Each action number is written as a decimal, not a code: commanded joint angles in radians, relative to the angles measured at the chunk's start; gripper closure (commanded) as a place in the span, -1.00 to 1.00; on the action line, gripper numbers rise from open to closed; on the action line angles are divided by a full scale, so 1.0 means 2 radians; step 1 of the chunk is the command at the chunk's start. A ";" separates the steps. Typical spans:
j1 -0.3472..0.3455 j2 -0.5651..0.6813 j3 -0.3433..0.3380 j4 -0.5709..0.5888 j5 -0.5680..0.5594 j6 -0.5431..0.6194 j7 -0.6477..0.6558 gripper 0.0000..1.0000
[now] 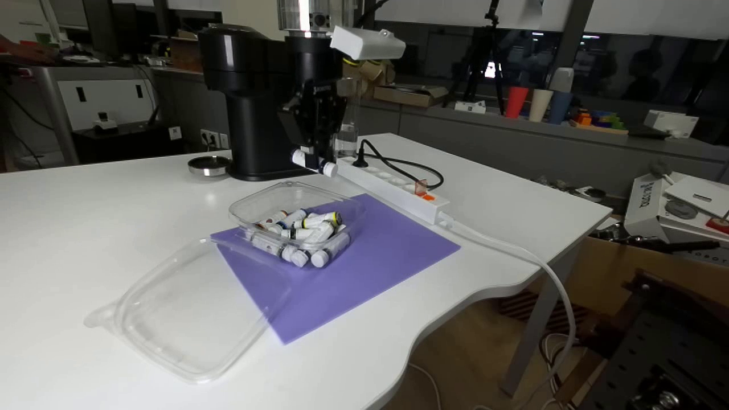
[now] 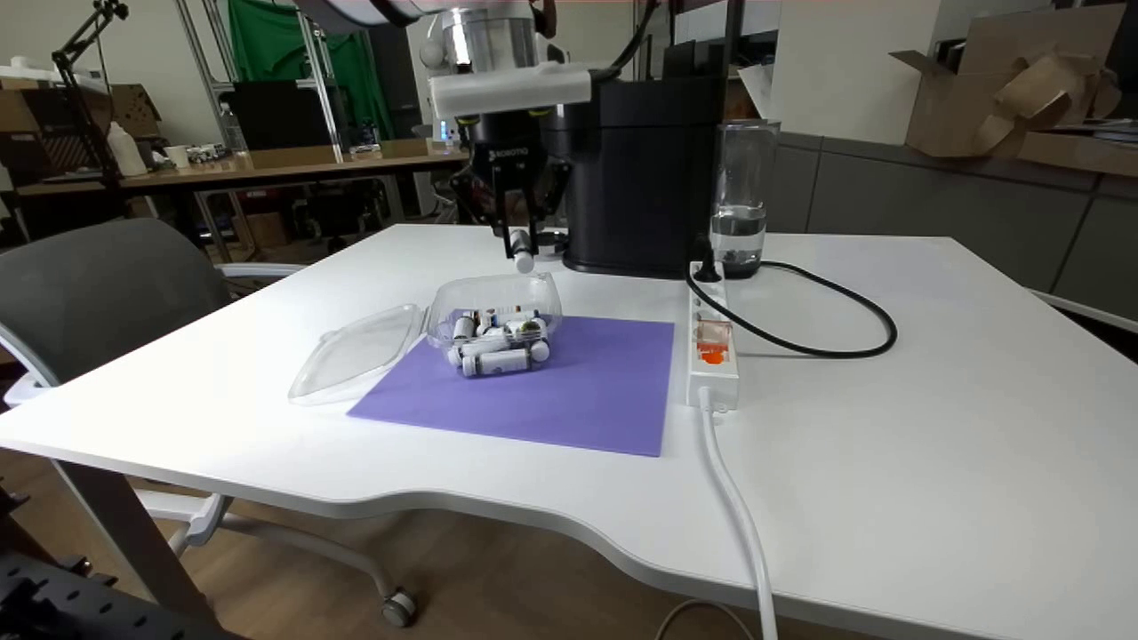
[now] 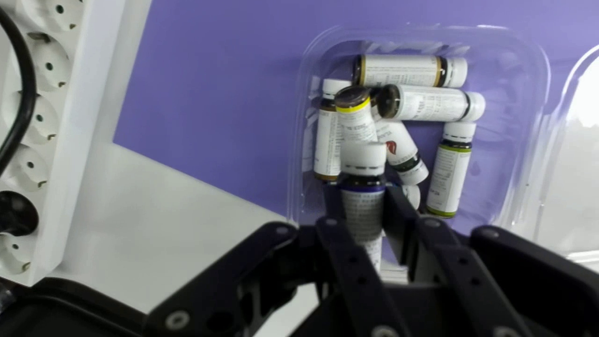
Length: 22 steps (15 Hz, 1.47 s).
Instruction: Pick up the bottle, put it in the bowl and close it
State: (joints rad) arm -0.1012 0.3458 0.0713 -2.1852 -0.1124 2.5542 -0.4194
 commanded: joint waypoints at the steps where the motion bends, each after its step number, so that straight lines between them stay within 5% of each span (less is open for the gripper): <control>1: 0.009 -0.010 0.003 -0.014 0.001 -0.006 -0.008 0.87; 3: 0.014 -0.007 0.002 -0.016 -0.004 -0.009 -0.007 -0.07; 5: 0.017 -0.005 0.002 -0.017 -0.005 -0.014 -0.007 -0.14; 11: 0.020 -0.003 -0.003 -0.025 -0.017 -0.022 -0.011 -0.94; 18: 0.050 -0.066 -0.011 -0.127 -0.154 0.079 -0.023 -1.00; 22: 0.058 -0.115 -0.003 -0.194 -0.181 0.151 -0.033 -1.00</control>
State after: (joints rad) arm 0.0030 0.2284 0.0685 -2.4524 -0.4415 2.7718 -0.4686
